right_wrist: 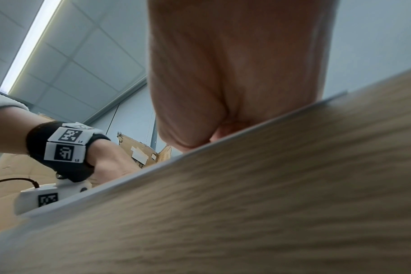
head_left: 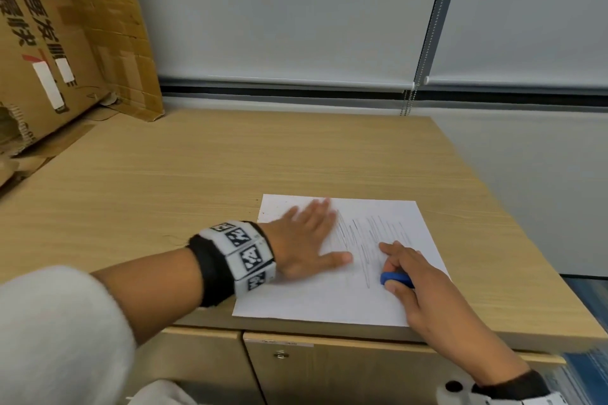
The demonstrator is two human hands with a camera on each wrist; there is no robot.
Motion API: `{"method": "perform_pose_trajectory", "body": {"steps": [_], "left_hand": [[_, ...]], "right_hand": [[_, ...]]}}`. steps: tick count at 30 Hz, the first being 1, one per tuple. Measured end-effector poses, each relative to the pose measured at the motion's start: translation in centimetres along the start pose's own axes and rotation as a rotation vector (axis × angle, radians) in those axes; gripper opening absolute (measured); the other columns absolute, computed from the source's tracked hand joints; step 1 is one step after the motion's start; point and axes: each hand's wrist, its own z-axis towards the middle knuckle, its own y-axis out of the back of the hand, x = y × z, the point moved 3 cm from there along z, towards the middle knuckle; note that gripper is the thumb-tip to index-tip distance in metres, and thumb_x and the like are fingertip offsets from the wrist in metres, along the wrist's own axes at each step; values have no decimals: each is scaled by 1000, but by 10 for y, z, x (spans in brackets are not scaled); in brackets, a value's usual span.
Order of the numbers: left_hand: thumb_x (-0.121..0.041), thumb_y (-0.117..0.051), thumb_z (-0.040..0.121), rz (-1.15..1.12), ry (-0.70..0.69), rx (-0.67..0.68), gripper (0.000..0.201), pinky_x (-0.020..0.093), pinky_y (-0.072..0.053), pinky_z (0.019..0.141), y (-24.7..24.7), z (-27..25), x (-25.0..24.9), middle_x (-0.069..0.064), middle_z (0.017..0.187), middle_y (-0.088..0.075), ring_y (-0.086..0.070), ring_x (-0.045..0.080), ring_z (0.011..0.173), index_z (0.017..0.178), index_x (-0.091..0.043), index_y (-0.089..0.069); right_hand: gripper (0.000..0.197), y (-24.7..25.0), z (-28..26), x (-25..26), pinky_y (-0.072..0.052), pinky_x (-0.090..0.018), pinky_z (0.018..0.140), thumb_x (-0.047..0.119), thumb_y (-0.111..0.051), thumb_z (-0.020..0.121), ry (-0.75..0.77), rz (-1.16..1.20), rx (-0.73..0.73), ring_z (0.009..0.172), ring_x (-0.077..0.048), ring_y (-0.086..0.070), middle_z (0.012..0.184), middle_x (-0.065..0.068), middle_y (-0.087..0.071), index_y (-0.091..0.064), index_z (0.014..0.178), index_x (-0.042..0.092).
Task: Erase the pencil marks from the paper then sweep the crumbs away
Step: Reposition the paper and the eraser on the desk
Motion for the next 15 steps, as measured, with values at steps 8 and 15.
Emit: {"method": "perform_pose_trajectory", "body": {"steps": [8, 15], "left_hand": [[-78, 2, 83, -29, 125, 45, 95, 47, 6, 119, -1, 24, 25, 3, 154, 34, 25, 19, 144, 148, -14, 26], [-74, 0, 85, -67, 236, 14, 93, 44, 5, 120, 3, -4, 41, 6, 152, 36, 27, 20, 143, 147, -10, 27]], "right_hand": [[22, -1, -1, -3, -28, -34, 116, 19, -53, 95, -52, 23, 5, 137, -1, -31, 131, 22, -47, -46, 106, 37], [24, -3, 1, -6, -25, -35, 117, 14, -53, 95, -11, 15, 1, 139, 1, -27, 131, 17, -50, -46, 89, 37]]}}
